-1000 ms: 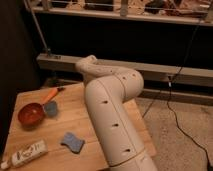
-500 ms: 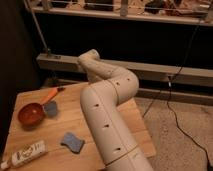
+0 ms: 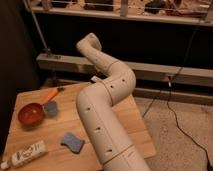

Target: Push the eraser across the table

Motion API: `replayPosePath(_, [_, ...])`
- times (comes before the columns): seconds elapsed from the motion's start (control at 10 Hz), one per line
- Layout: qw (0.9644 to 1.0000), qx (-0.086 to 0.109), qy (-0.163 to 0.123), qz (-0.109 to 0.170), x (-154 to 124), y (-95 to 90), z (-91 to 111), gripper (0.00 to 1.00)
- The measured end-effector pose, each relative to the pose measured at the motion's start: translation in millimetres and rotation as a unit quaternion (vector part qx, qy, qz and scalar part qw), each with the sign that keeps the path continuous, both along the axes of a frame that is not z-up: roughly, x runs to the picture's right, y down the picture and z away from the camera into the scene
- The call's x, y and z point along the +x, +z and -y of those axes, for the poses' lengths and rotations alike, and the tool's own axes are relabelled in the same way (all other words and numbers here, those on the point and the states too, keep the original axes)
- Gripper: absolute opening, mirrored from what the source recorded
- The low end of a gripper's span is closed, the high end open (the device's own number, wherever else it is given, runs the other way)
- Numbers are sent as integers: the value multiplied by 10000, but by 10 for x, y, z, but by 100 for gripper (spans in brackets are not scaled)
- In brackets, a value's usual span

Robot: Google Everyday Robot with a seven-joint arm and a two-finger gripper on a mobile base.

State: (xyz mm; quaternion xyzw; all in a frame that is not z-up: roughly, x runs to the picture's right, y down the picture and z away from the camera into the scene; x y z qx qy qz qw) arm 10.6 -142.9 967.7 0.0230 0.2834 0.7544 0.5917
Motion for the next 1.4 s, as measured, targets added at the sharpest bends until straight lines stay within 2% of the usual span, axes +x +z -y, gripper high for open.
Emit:
replayPosePath(0.1, [9999,-67,69,83,-45,-25,-44,74])
replayPosePath(0.3, [9979,-130,400,484,-259,-101,-121,74])
replayPosePath(0.5, [9934,-216,763,832,-422,-204,-267,74])
replayPosePath(0.7, [9879,-367,1033,1099,-559,-291,-525,74])
replayPosePath(1.0, [9817,-601,1144,1400,-802,-320,-939,74])
replayPosePath(1.2, [9791,-728,1154,1511,-939,-277,-1153,74])
replayPosePath(1.4, [9780,-785,1149,1553,-1011,-209,-1260,74])
